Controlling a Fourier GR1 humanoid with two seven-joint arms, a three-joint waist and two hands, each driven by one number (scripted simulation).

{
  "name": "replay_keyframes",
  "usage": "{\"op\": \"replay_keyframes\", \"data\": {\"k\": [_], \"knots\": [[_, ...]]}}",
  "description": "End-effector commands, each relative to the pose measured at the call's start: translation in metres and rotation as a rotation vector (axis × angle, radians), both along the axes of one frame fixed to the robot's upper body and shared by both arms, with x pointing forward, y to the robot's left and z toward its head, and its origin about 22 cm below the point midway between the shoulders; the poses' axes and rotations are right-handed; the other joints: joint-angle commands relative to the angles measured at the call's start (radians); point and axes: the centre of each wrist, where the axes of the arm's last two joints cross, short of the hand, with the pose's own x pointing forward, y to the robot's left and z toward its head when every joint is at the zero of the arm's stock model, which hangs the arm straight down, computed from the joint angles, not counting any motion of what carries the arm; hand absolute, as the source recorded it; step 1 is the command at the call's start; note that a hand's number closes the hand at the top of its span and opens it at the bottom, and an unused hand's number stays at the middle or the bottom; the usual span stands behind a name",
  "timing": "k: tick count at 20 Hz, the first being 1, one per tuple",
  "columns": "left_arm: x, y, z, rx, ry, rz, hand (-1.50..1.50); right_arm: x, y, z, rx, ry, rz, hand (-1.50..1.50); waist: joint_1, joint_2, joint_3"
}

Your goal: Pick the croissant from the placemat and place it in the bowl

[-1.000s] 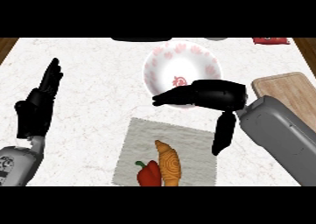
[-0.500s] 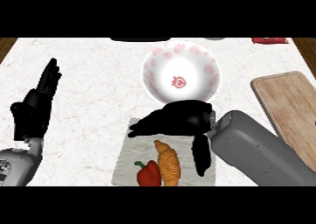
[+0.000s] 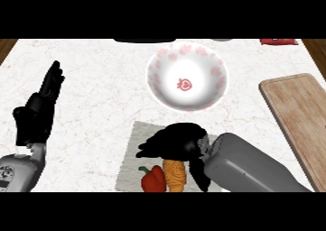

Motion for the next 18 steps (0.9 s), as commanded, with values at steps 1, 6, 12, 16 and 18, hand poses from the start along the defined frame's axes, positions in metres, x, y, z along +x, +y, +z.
{"op": "replay_keyframes", "data": {"k": [1, 6, 12, 16, 18], "knots": [[-0.005, -0.006, -0.010, 0.001, 0.002, -0.010, 0.00, 0.006, 0.005, -0.025, -0.066, -0.022, -0.015, -1.50, 0.003, 0.002, 0.000], [-0.001, -0.001, -0.007, 0.012, 0.005, 0.014, 0.00, -0.011, 0.011, -0.048, -0.017, -0.018, -0.020, -1.50, -0.001, 0.001, 0.000], [-0.003, 0.015, -0.001, 0.004, 0.000, 0.012, 0.00, -0.011, 0.016, -0.050, -0.042, 0.002, -0.021, -1.50, -0.002, 0.000, 0.000], [-0.009, 0.008, -0.002, 0.003, 0.001, 0.010, 0.00, -0.014, 0.008, -0.082, -0.042, 0.008, -0.002, -1.50, -0.001, 0.000, 0.000], [-0.011, 0.019, -0.010, 0.000, -0.006, 0.013, 0.00, -0.017, 0.026, -0.081, -0.076, -0.043, 0.052, 1.50, 0.002, 0.001, 0.000]]}}
